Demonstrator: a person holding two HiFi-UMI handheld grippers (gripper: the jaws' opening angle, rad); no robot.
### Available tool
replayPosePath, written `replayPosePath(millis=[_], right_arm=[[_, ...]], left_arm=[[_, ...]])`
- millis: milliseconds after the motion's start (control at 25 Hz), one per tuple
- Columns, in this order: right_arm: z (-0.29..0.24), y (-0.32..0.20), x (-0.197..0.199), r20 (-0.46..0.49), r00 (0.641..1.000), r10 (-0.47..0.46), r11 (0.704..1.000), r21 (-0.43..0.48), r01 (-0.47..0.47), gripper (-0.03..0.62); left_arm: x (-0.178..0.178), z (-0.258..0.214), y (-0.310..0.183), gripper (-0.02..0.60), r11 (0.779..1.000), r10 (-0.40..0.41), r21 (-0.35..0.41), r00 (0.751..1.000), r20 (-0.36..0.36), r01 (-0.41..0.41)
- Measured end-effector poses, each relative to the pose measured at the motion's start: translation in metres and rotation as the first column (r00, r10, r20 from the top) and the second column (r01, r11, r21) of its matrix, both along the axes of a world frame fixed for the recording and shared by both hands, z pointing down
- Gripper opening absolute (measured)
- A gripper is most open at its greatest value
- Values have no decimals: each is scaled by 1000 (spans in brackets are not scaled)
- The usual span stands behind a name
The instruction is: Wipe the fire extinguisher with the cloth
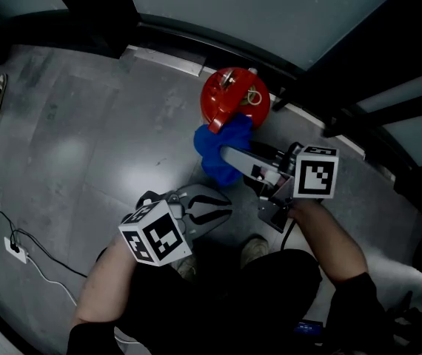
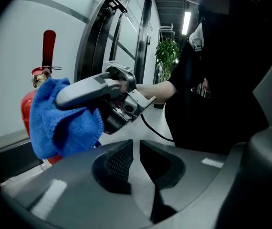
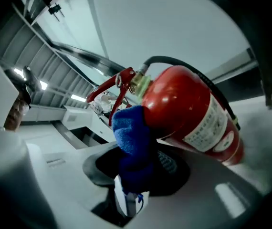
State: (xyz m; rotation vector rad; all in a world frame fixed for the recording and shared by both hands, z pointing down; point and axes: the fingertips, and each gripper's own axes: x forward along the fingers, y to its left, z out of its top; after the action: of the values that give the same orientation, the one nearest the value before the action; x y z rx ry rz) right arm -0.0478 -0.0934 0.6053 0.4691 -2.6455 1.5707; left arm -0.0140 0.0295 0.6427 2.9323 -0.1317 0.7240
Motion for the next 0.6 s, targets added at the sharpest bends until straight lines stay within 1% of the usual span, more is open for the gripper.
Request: replayPosePath(millis=[80,280,600], right_arm=[[10,3,-4,14,1000,-15,999,-30,15,135],[48,5,-6,-63,998,-24,1000,-19,23,135],[132,6,-10,-148,989,-26,993,-121,8,135]], left_arm=[[-1,-1,2,51,1000,-6,2,1000,3,6],[-1,-3,6,51,1000,-14,9,1000,10,14],[-11,1,10,51,999,-44,-2,998,41,44]])
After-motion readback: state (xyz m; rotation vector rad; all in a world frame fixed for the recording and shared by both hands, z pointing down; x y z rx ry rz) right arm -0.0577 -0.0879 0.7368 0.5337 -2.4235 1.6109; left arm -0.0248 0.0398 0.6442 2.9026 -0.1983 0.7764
